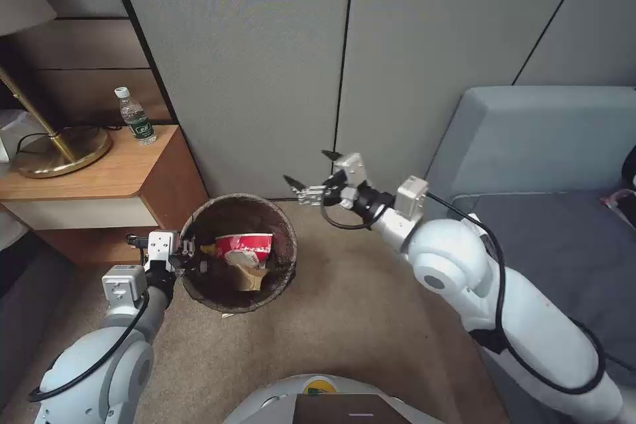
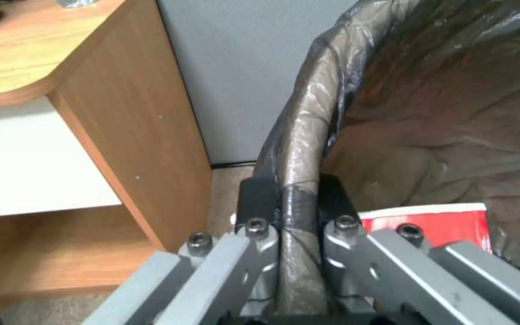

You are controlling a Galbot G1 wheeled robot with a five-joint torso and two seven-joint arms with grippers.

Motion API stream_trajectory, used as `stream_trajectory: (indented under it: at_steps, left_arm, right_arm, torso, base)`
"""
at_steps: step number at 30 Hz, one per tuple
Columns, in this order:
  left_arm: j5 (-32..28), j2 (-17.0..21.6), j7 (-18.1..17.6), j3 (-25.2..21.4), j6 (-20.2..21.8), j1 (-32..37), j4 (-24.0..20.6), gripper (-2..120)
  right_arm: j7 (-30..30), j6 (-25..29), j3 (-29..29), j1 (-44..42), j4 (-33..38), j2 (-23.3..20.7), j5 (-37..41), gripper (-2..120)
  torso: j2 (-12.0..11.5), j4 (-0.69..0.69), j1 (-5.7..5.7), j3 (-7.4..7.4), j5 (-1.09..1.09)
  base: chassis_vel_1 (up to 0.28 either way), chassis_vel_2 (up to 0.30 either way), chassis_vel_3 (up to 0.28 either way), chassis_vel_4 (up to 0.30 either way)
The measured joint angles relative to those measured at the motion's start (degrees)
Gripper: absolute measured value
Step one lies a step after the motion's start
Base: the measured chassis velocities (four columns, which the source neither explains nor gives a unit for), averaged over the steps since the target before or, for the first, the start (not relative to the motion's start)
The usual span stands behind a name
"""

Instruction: Pick up the trash bin, then pick up the garbage from the floor and place it into the trash bin.

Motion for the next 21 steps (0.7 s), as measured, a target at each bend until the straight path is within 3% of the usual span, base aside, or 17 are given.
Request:
stream_trajectory:
  at_steps: [8,11,12,15,21]
  left_arm:
    - [0.19,-0.27,-0.11,-0.15,-0.30,0.17,0.20,3]
    - [-0.06,-0.18,-0.10,-0.50,-0.30,0.16,0.17,3]
    - [-0.06,-0.18,-0.10,-0.50,-0.30,0.16,0.17,3]
    - [-0.08,-0.41,-0.01,-0.40,-0.47,0.16,0.20,3]
    - [-0.05,-0.98,0.11,-0.29,-0.52,0.16,0.22,3]
  right_arm:
    - [-1.26,3.88,13.78,-15.70,-0.11,4.97,-14.51,100]
    - [-2.17,6.56,19.86,-26.60,0.59,11.75,-22.10,100]
    - [-2.17,6.56,19.86,-26.60,0.59,11.75,-22.10,100]
    - [-2.60,10.43,23.49,-34.22,1.29,20.05,-29.01,100]
    - [-3.67,15.98,26.30,-41.36,1.78,26.65,-35.61,100]
  torso:
    - [0.00,0.02,0.00,0.00,0.00]
    - [0.00,-0.03,0.00,0.00,0.00]
    - [0.00,-0.03,0.00,0.00,0.00]
    - [0.00,0.00,0.00,0.00,0.00]
    - [0.00,-0.01,0.00,0.00,-0.02]
  base:
    - [0.000,0.000,0.000,0.000]
    - [0.000,0.000,0.000,0.000]
    - [0.000,0.000,0.000,0.000]
    - [0.000,0.000,0.000,0.000]
    - [0.000,0.000,0.000,0.000]
